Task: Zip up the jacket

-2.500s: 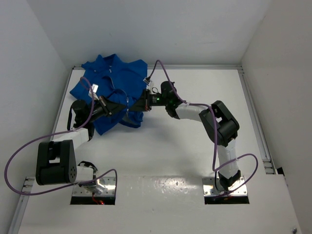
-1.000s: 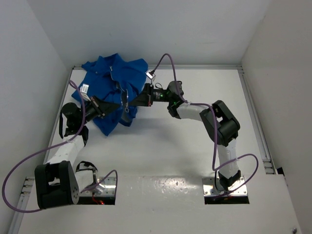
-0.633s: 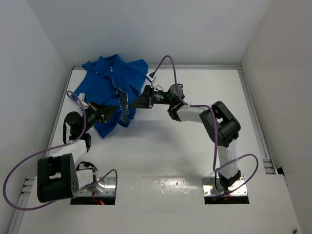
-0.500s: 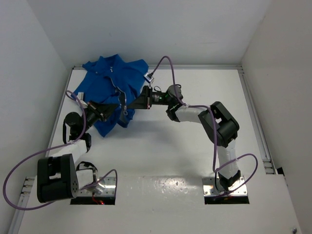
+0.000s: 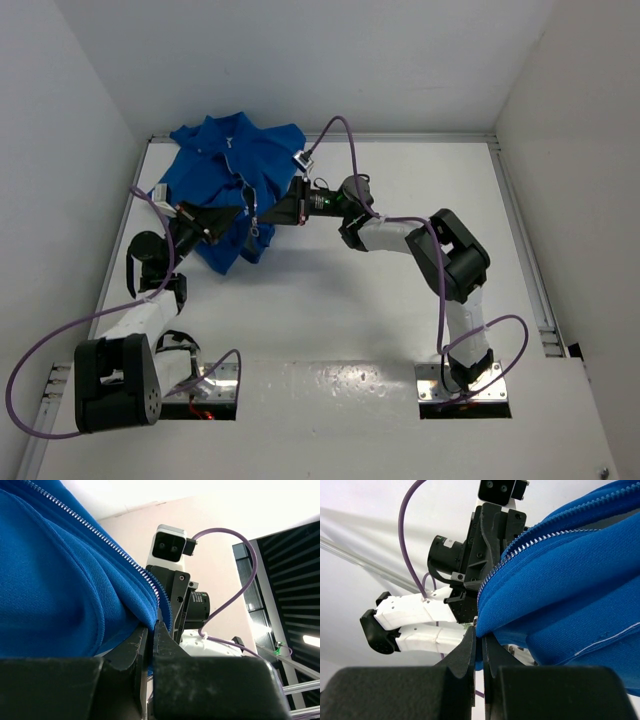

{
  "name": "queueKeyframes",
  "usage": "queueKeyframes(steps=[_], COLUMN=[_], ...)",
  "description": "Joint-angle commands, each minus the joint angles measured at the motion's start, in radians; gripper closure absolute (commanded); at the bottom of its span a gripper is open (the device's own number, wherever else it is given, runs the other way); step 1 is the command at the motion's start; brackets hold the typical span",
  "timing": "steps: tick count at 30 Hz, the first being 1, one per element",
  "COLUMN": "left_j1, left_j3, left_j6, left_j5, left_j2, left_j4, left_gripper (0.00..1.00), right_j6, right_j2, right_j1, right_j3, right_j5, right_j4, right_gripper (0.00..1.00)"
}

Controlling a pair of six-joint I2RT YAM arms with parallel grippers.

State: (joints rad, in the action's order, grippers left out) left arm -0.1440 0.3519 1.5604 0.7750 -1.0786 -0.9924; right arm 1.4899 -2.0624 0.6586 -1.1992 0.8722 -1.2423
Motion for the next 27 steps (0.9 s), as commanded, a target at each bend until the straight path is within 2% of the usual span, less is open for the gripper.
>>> queueKeyframes(steps=[1,27], left_j1=[0.014,0.043], left_j3=[0.048,0.03], left_j6=[0.033,0.061], left_j5=[0.001,0.01], left_j2=[0.017,0.045], left_j4=[-0.055,-0.026], left_gripper=[1.0,1.0], right_j6=[0.018,0.015], right_j2=[-0.005,-0.031], right_j1=[0.018,0.021], right_j3=[-0.051,-0.085], right_j5=[-0.001,0.002], right_j4=[-0.197,-0.197], right_gripper=[1.0,1.0])
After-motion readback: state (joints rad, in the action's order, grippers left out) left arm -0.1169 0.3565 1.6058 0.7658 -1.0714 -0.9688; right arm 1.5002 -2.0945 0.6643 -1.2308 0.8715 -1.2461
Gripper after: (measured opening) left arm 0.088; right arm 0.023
